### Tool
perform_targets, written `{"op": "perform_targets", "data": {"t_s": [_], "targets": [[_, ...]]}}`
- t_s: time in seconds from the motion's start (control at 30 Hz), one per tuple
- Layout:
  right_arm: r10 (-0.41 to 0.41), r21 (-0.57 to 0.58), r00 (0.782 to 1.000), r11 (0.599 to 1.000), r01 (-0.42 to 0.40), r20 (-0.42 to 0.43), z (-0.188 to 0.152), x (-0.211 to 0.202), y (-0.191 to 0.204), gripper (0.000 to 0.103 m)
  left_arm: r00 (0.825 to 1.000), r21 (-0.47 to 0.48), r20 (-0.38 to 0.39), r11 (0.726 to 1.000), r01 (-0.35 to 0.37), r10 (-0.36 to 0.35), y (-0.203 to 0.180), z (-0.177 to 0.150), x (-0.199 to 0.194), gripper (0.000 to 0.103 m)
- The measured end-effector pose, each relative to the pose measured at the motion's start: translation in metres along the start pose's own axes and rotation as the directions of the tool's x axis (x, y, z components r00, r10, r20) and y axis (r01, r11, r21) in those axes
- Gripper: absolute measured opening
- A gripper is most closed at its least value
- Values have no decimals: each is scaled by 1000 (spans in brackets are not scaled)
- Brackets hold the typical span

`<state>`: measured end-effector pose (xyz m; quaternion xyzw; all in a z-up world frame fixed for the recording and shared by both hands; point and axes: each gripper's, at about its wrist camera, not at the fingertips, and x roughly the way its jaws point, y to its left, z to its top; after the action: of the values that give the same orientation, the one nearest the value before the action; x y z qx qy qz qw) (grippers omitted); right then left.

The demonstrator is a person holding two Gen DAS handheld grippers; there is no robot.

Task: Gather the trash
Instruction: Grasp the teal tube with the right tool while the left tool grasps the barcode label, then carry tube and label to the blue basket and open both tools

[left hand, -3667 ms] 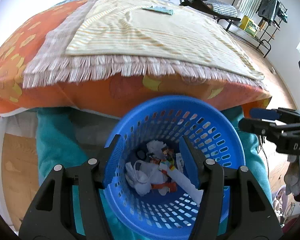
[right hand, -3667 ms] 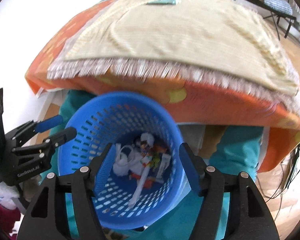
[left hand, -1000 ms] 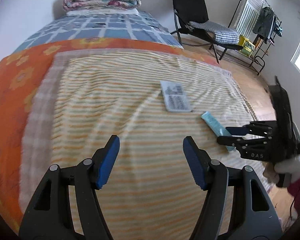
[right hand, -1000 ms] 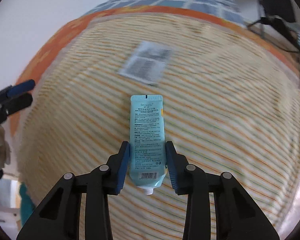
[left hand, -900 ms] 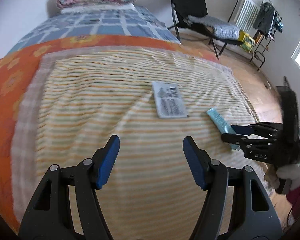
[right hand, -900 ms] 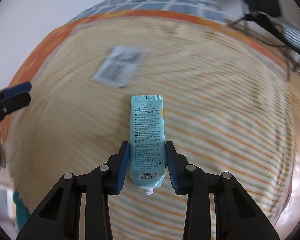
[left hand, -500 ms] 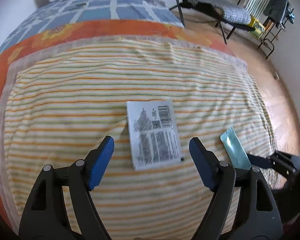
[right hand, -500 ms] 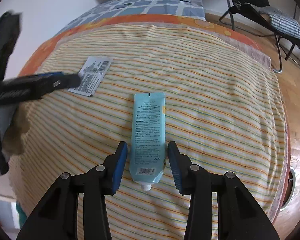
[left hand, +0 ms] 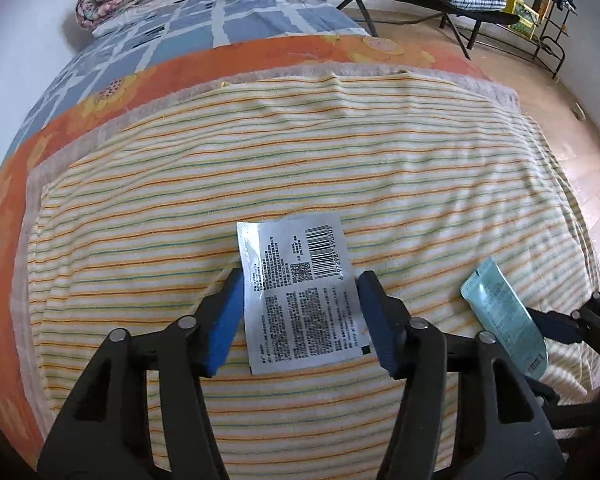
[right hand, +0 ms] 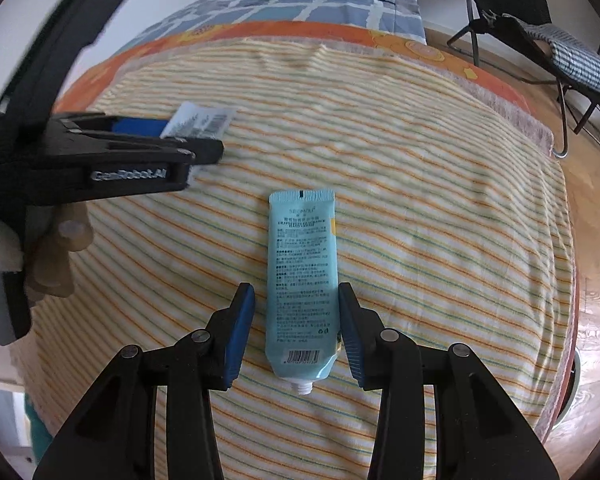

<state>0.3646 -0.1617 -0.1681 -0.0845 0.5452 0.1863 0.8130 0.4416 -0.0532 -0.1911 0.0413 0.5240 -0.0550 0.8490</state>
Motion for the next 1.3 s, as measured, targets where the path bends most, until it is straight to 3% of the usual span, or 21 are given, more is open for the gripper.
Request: {"op": "perform_targets", "data": {"t_s": [0.07, 0.13, 0.53, 0.77, 1.3], "targets": [[-4, 5, 1000, 1000, 4, 5, 0, 0, 1, 38, 1000, -13, 8, 1000, 18, -18, 2, -4, -6, 50], [1, 15, 1000, 1000, -1, 9, 0, -2, 1, 33, 999, -18, 13, 999, 36, -36, 4, -8, -12, 50], [48, 51, 998, 997, -50, 46, -28, -30, 17, 33, 995, -44, 60, 996, 79, -76, 24, -61, -65, 48], [38, 11, 996, 999, -39, 81, -51, -53, 46, 33, 992, -52, 106, 996, 76, -70, 33, -122, -112, 48], [155, -38, 980, 988, -151, 124, -150, -125, 124, 33, 980, -87, 185, 992, 94, -77, 28, -261, -214, 48]]}}
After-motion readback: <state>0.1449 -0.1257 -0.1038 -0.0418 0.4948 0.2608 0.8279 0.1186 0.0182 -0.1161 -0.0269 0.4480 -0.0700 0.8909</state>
